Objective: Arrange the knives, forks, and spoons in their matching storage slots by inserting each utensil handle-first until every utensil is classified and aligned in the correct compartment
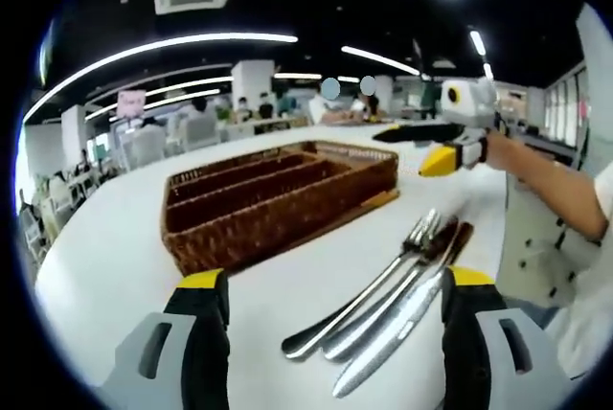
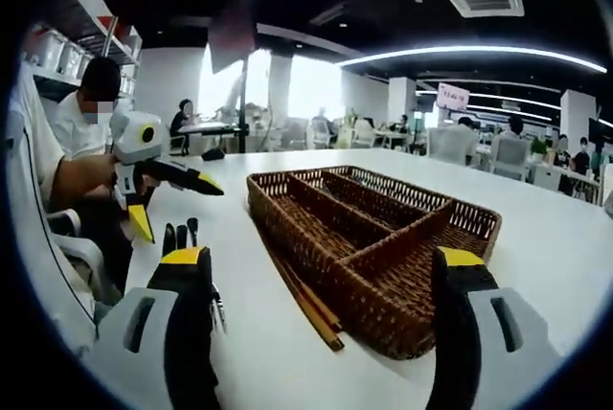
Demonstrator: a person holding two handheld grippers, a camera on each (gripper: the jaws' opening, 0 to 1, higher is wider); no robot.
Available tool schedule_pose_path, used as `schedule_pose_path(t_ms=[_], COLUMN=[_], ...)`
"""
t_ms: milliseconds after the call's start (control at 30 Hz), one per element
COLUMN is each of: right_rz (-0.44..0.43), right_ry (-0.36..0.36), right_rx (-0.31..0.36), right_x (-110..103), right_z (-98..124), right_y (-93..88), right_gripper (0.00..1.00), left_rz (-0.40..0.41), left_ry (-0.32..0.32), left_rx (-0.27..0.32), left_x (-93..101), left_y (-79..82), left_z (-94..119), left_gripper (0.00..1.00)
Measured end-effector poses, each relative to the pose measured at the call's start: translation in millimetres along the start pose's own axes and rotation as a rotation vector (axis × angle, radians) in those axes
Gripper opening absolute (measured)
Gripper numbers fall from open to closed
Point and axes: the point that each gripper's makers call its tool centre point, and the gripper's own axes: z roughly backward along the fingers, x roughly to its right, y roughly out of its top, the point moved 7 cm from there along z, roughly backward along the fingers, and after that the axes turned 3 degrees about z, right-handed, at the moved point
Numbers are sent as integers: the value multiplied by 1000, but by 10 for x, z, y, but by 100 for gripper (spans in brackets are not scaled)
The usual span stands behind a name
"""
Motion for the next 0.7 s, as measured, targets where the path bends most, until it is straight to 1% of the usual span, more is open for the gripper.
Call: schedule_pose_path(t_ms=[67, 100, 133, 200, 333, 367, 433, 567, 600, 633, 667, 700], right_rz=[-16, -29, -36, -41, -39, -40, -40, -48, -61, -58, -56, -58], right_ry=[-3, -15, -18, -21, -30, -31, -32, -43, -45, -48, -51, -53], right_rx=[9, 24, 34, 36, 37, 43, 44, 56, 63, 63, 63, 63], right_x=[-20, 3, -30, -71, -109, -87, -111, -142, -159, -158, -165, -174], right_z=[38, 43, 79, 117, 163, 146, 161, 223, 247, 261, 272, 284], right_y=[-9, -15, -8, -6, -10, -10, -11, -23, -29, -36, -39, -43], right_gripper=[98, 98, 98, 98, 98, 98, 98, 98, 98, 98, 98, 98], left_rz=[-11, -19, -27, -38, -51, -55, -68, -95, -91, -73, -59, -51], left_ry=[-6, -10, -14, -16, -30, -30, -42, -66, -105, -140, -156, -167], left_rx=[2, 1, 0, -3, -26, -30, -34, -49, -61, -59, -62, -66], left_x=[24, 38, 42, 40, 36, 37, 43, 37, 59, 86, 89, 88], left_y=[15, 23, 27, 31, 36, 42, 57, 80, 79, 83, 89, 96], left_z=[-10, -16, -21, -30, -68, -76, -90, -117, -133, -144, -153, -164], left_gripper=[92, 91, 91, 89, 89, 89, 87, 78, 74, 70, 63, 59])
